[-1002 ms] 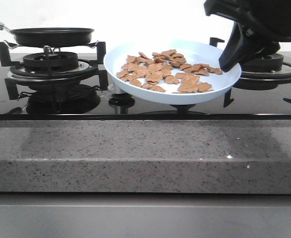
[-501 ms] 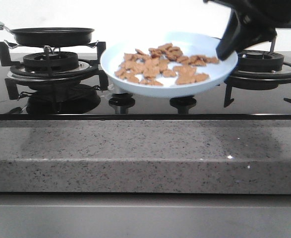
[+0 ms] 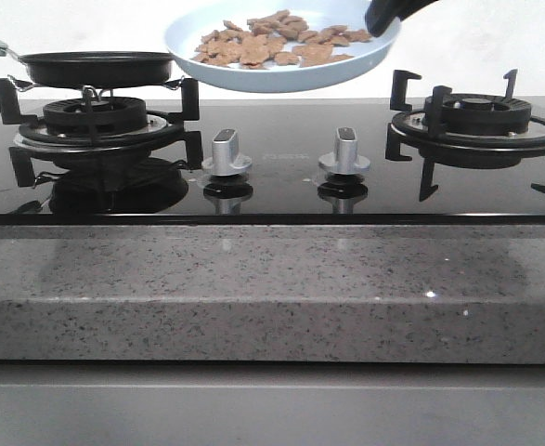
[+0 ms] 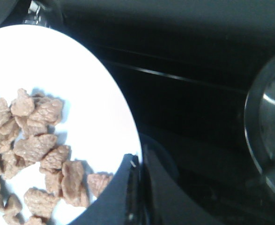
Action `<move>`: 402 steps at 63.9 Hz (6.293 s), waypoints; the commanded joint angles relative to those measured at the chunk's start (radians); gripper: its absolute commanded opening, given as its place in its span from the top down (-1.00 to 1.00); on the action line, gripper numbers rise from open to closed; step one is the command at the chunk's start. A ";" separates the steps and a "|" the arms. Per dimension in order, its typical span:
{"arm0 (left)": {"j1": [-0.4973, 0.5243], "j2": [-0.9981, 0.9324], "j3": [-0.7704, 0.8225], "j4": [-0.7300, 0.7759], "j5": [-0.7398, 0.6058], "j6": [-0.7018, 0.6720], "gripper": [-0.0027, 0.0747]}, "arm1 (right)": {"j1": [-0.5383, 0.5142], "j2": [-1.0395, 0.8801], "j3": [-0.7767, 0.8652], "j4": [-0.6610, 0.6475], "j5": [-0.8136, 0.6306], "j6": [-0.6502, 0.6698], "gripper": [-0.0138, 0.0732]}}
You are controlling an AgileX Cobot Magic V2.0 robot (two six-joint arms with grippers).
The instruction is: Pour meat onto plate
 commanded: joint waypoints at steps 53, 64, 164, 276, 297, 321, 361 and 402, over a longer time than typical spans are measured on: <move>-0.009 -0.003 -0.026 -0.032 -0.076 -0.010 -0.20 | -0.079 0.324 -0.317 0.023 0.025 -0.007 0.54; -0.009 -0.003 -0.025 -0.032 -0.077 -0.010 -0.20 | -0.079 0.324 -0.319 0.023 0.023 -0.007 -0.12; -0.009 0.001 -0.024 -0.032 -0.091 -0.010 -0.12 | -0.078 -1.291 0.899 -0.185 0.055 -0.007 -0.27; 0.222 -0.709 0.801 -0.034 -0.828 -0.008 0.98 | -0.078 -1.291 0.903 -0.183 0.068 -0.007 0.84; 0.223 -0.723 0.853 -0.033 -0.945 -0.006 0.98 | -0.078 -1.291 0.903 -0.184 0.070 -0.007 0.84; 0.223 -0.721 0.853 -0.033 -0.944 -0.006 0.98 | -0.078 -1.291 0.903 -0.184 0.070 -0.007 0.84; 0.223 -0.721 0.853 -0.033 -0.944 -0.006 0.98 | -0.102 -1.368 0.940 -0.212 0.009 -0.007 0.84; 0.223 -0.721 0.853 -0.033 -0.944 -0.006 0.98 | -0.253 -1.695 1.543 -0.223 -0.617 -0.007 0.84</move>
